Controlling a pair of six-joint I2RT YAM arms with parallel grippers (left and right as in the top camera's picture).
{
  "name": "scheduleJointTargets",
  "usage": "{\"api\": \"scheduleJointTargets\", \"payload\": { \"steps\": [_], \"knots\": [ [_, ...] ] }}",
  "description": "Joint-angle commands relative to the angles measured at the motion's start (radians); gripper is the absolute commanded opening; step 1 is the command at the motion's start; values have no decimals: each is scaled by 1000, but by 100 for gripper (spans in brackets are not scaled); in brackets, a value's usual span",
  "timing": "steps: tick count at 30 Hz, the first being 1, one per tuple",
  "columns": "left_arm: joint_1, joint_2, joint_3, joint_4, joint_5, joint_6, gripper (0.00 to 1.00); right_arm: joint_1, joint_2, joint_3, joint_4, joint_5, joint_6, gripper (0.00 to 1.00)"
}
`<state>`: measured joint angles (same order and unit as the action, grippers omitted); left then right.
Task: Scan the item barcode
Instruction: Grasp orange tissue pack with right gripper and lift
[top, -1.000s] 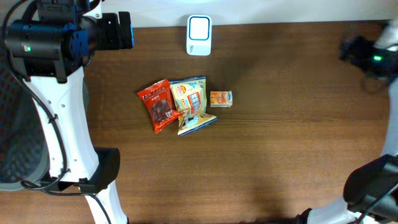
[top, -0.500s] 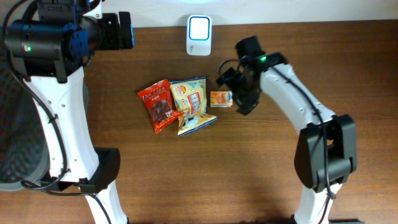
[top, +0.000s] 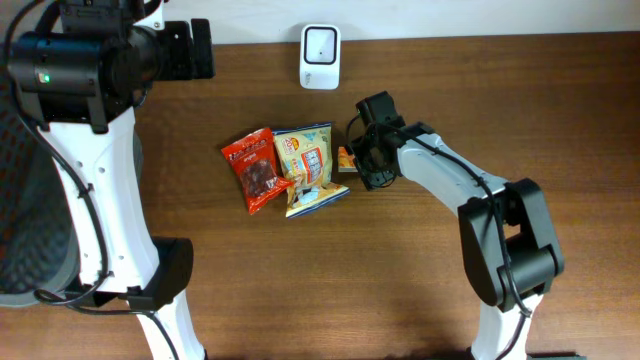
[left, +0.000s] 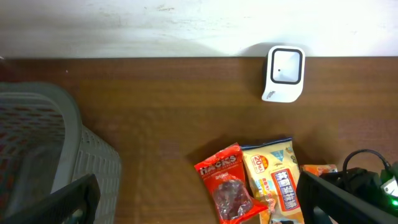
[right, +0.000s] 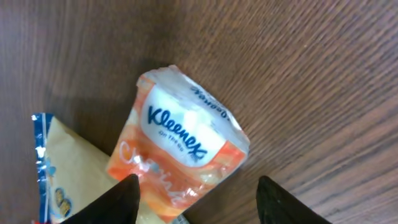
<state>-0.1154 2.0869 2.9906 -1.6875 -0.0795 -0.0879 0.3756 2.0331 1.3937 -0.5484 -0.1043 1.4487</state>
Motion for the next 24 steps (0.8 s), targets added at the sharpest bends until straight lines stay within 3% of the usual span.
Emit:
{"api": "scheduleJointTargets", "payload": {
  "steps": [1,2,5,9,11,12,15,16,18,22,23,24],
  "knots": [
    [2,-10,7,0,-4,-2,99,-3,55,-10,13,24,8,58],
    [2,-10,7,0,-4,-2,99,-3,61,-10,12,27,8,50],
    [2,-10,7,0,-4,-2,99,-11,60,-10,3,21,-92,4],
    [2,-10,7,0,-4,-2,99,-108,52,-9,4,-100,-338,4],
    [2,-10,7,0,-4,-2,99,-198,37,-7,42,-341,-674,4],
    [2,-10,7,0,-4,-2,99,-235,35,-3,74,-498,-770,4],
    [2,-10,7,0,-4,-2,99,-324,35,-1,272,-975,-872,4],
    [2,-10,7,0,-4,-2,99,-322,35,-1,339,-1072,-982,4],
    [2,-10,7,0,-4,-2,99,-300,35,-1,337,-1082,-1078,4],
    [2,-10,7,0,-4,-2,99,-298,35,-1,344,-1063,-996,4],
    [2,-10,7,0,-4,-2,99,-296,35,-1,346,-1101,-1019,4],
    [2,-10,7,0,-4,-2,99,-296,35,-1,386,-1220,-1161,4]
  ]
}}
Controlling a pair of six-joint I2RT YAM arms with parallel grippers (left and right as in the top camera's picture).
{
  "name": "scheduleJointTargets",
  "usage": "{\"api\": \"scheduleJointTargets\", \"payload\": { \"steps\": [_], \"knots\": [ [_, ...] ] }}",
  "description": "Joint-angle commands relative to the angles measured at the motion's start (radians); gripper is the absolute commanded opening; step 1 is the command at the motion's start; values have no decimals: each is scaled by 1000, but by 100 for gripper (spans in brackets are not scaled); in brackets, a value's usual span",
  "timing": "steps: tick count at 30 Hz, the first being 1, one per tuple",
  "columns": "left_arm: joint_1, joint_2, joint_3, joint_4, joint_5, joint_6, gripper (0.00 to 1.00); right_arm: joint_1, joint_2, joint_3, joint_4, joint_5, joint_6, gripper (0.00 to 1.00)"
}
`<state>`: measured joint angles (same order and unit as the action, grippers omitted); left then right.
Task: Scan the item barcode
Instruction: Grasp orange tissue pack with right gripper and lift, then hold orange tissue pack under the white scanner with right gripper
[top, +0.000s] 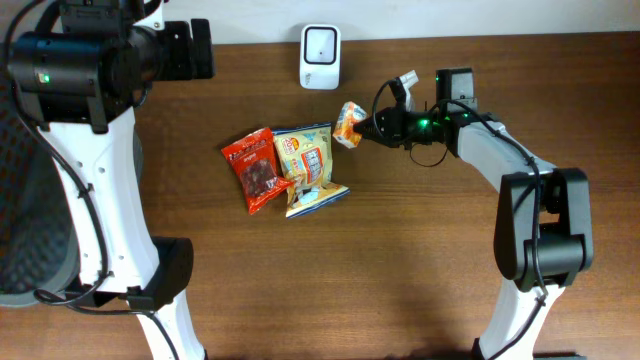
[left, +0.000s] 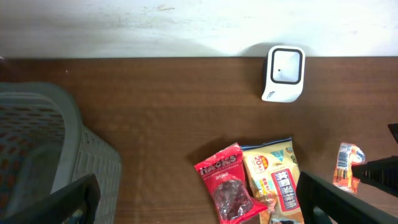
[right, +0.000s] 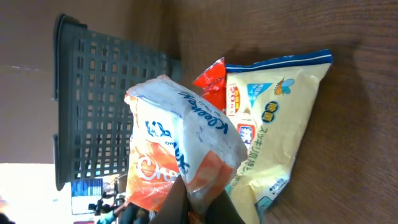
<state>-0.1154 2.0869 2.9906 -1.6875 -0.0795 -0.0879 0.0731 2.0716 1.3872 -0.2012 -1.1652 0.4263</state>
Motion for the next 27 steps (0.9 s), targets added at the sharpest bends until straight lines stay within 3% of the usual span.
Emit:
{"api": "scheduleJointTargets", "payload": {
  "steps": [1,9,13,19,22,23,26,27],
  "knots": [
    [2,-10,7,0,-4,-2,99,6,-4,6,114,-326,-245,4],
    [2,-10,7,0,-4,-2,99,90,-5,6,345,-387,-243,4],
    [2,-10,7,0,-4,-2,99,183,-5,6,592,-387,11,4],
    [2,-10,7,0,-4,-2,99,187,-5,6,636,-379,37,4],
    [2,-10,7,0,-4,-2,99,166,-5,6,629,-115,237,4],
    [2,-10,7,0,-4,-2,99,147,-5,6,578,95,379,4],
    [2,-10,7,0,-4,-2,99,127,-5,6,426,446,386,4],
    [2,-10,7,0,-4,-2,99,127,-5,6,364,477,344,4]
  ]
}}
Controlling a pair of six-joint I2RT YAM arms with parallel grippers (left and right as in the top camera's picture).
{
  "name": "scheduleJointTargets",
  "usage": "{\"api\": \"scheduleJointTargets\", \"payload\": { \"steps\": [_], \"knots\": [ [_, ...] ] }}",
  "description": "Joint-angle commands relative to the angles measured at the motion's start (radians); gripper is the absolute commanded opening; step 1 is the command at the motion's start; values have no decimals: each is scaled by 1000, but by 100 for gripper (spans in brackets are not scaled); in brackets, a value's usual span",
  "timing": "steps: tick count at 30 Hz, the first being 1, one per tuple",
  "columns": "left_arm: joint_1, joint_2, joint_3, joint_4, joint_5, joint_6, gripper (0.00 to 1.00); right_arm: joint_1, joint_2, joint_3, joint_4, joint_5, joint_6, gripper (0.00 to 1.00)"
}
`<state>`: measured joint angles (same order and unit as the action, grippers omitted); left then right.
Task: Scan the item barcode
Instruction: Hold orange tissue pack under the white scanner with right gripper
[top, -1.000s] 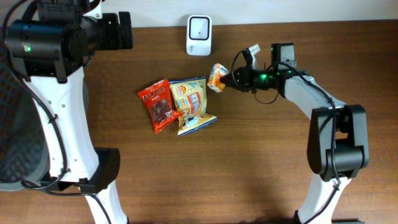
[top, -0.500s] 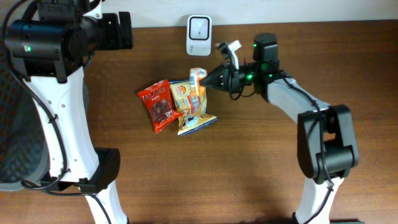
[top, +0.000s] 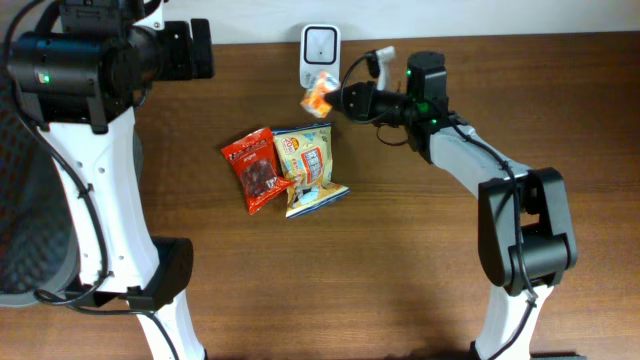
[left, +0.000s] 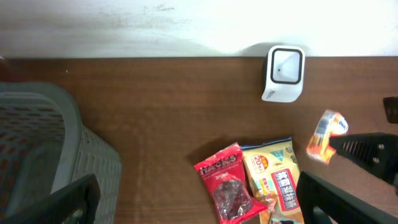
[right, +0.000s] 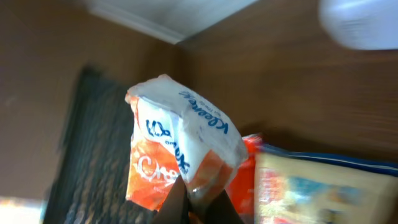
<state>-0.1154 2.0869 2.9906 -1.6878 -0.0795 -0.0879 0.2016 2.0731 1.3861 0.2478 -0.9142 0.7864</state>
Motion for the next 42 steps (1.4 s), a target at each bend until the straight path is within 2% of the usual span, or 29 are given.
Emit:
{"api": "scheduleJointTargets", "payload": {
  "steps": [1,2,3,5,8,11,14,17,19,21,23,25,26,27,28,29,30,31,32,33,34,35,37,38,39,42],
  "knots": [
    [2,-10,7,0,-4,-2,99,-2,-6,7,-170,274,-55,4],
    [2,-10,7,0,-4,-2,99,-2,-6,7,-329,406,-140,4],
    [3,-10,7,0,-4,-2,99,-3,-6,7,-474,560,-144,4],
    [2,-10,7,0,-4,-2,99,-21,-8,7,-554,605,-146,4],
    [2,-10,7,0,-4,-2,99,-99,-46,7,-607,603,-232,4],
    [2,-10,7,0,-4,-2,99,-154,-142,7,-662,517,-229,4],
    [2,-10,7,0,-4,-2,99,-156,-163,7,-752,473,-76,4],
    [2,-10,7,0,-4,-2,99,-156,-164,7,-734,483,-15,4],
    [2,-10,7,0,-4,-2,99,-154,-164,7,-709,591,-14,4],
    [2,-10,7,0,-4,-2,99,-154,-164,7,-687,822,-14,4],
    [2,-10,7,0,-4,-2,99,-140,-164,21,-657,950,-43,4],
    [2,-10,7,0,-4,-2,99,-74,-164,124,-639,1185,-201,4],
    [2,-10,7,0,-4,-2,99,-18,-163,168,-578,1355,-320,4],
    [2,-10,7,0,-4,-2,99,17,-163,174,-489,1448,-438,4],
    [2,-10,7,0,-4,-2,99,81,-150,174,-290,1540,-677,4],
    [2,-10,7,0,-4,-2,99,114,-123,174,-148,1540,-806,4],
    [2,-10,7,0,-4,-2,99,130,-95,174,-50,1521,-868,4],
    [2,-10,7,0,-4,-2,99,133,-50,174,74,1385,-919,4],
    [2,-10,7,0,-4,-2,99,132,-28,174,120,1274,-922,4],
    [2,-10,7,0,-4,-2,99,132,13,174,214,1097,-1024,4],
    [2,-10,7,0,-4,-2,99,132,36,174,251,1027,-1111,4],
    [2,-10,7,0,-4,-2,99,132,67,174,276,951,-1312,4],
    [2,-10,7,0,-4,-2,99,132,119,174,295,892,-1710,4],
    [2,-10,7,0,-4,-2,99,132,137,174,314,891,-1834,4],
    [2,-10,7,0,-4,-2,99,132,152,174,338,891,-1912,4],
    [2,-10,7,0,-4,-2,99,132,174,174,373,891,-2029,4]
  ]
}}
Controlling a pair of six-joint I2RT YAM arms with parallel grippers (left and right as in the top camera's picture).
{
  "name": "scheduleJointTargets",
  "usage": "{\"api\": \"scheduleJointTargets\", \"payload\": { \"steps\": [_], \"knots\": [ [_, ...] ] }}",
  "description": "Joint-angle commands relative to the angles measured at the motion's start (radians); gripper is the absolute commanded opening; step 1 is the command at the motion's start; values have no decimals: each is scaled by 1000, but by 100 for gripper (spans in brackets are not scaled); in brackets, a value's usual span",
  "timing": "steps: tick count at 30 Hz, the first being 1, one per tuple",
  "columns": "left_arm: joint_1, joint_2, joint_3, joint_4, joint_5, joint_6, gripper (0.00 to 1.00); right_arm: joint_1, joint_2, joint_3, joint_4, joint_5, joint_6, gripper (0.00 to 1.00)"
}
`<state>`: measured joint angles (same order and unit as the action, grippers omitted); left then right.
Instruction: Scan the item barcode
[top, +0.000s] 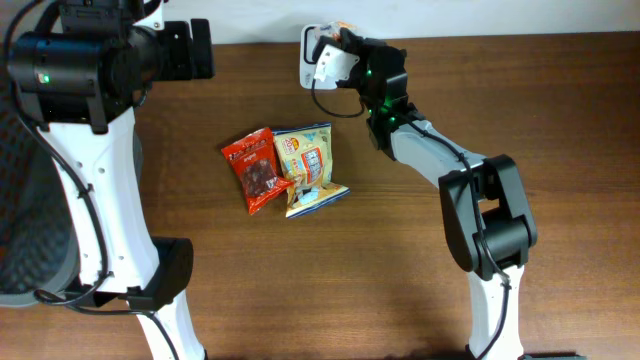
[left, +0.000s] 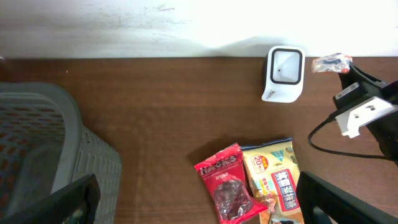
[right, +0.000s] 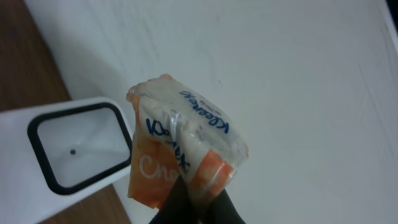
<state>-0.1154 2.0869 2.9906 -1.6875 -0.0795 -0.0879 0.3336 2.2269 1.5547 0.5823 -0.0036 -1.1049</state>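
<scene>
My right gripper (right: 194, 199) is shut on an orange and white Kleenex tissue pack (right: 180, 149). It holds the pack close beside the white barcode scanner (right: 74, 149), whose black-framed window faces the pack. From overhead the scanner (top: 318, 50) stands at the table's far edge, with the gripper (top: 345, 40) and pack just right of it. The left wrist view shows the pack (left: 331, 61) to the right of the scanner (left: 286, 73). My left gripper (left: 199, 199) is high at the far left, open and empty.
A red snack bag (top: 255, 168) and a yellow snack bag (top: 310, 165) lie side by side mid-table. A grey slatted basket (left: 43, 155) stands off the table's left side. The white wall (left: 155, 25) runs right behind the scanner.
My right gripper has carried the tissue pack from just in front and right of the scanner up to the far edge, right beside the scanner's window. The left arm has not moved.
My right gripper stood open over the tissue pack lying beside the yellow bag. Then it was shut on the pack and held it above the table. Later the pack was near the scanner, and now it is held up against the scanner's window.
</scene>
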Motion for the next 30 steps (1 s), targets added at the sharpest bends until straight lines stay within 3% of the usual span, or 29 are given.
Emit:
{"api": "scheduleJointTargets", "payload": {
  "steps": [1,10,16,21,25,28,30],
  "knots": [
    [2,-10,7,0,-4,-2,99,0,47,8,122,-26,-137,4],
    [2,-10,7,0,-4,-2,99,-10,189,214,45,-159,-137,4],
    [2,-10,7,0,-4,-2,99,-20,204,218,-28,-180,-137,4],
    [2,-10,7,0,-4,-2,99,-22,203,269,69,10,-117,4],
    [2,-10,7,0,-4,-2,99,-92,195,293,159,291,197,4],
    [2,-10,7,0,-4,-2,99,-211,160,293,152,598,554,4],
    [2,-10,7,0,-4,-2,99,-274,141,293,123,723,629,4]
  ]
}}
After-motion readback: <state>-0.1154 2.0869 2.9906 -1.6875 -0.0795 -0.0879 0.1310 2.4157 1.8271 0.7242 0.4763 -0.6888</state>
